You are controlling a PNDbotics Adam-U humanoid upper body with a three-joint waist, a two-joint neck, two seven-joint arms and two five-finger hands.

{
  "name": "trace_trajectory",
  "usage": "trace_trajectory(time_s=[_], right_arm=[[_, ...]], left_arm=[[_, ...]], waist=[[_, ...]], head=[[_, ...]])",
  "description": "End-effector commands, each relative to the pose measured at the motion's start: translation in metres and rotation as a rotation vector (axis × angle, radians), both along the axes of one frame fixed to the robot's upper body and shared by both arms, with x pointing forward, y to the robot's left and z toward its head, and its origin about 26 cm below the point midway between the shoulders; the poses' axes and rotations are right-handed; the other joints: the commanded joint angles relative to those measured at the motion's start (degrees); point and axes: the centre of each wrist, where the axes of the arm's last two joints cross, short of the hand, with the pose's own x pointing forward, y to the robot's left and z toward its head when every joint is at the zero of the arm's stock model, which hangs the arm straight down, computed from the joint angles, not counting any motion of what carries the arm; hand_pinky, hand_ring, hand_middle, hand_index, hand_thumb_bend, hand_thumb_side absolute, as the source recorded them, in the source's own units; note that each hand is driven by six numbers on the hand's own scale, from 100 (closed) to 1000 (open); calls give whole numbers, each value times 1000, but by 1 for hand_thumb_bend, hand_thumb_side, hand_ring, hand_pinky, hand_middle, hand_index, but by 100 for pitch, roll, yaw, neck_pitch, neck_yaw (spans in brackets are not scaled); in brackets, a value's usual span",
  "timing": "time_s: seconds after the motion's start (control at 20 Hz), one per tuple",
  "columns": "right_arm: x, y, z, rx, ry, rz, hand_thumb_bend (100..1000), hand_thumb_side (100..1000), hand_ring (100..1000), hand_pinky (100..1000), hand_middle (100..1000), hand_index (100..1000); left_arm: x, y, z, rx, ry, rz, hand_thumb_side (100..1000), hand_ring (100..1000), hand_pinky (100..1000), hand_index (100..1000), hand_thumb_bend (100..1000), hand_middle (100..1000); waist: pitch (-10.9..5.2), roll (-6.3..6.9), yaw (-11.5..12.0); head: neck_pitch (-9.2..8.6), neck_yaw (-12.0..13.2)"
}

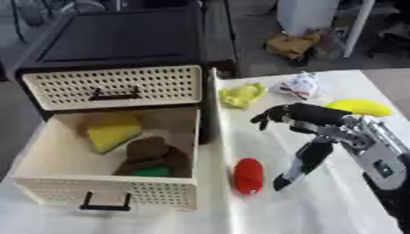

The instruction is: Pick up objects from table and place into drawer.

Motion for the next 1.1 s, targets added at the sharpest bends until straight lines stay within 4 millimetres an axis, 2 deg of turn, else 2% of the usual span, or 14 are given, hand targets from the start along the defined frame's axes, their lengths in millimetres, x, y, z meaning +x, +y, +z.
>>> trace_trajectory(time_s=[0.05,0.4,0.65,1.1], right_arm=[[-1,-5,8,14,-32,-28,1000,595,925,782,713,948],[-2,-5,-6,29,-19,-31,990,604,917,776,690,913],[-3,3,-3,48,-55,-13,950,645,905,769,672,883],[-6,15,-2,10,-60,-10,934,622,907,771,672,881]], left_arm=[[-1,0,8,22,-19,2,620,100,100,914,100,100],[-1,-1,8,22,-16,5,620,100,100,910,100,100],[-1,-1,8,23,-10,7,621,100,100,909,100,100],[-1,-1,7,24,-6,10,621,100,100,908,100,100]], waist=[[-81,-3,14],[-77,-5,33],[-87,-12,54],[-109,-10,32]], head=[[-89,46],[-129,66],[-159,1],[-170,-181]])
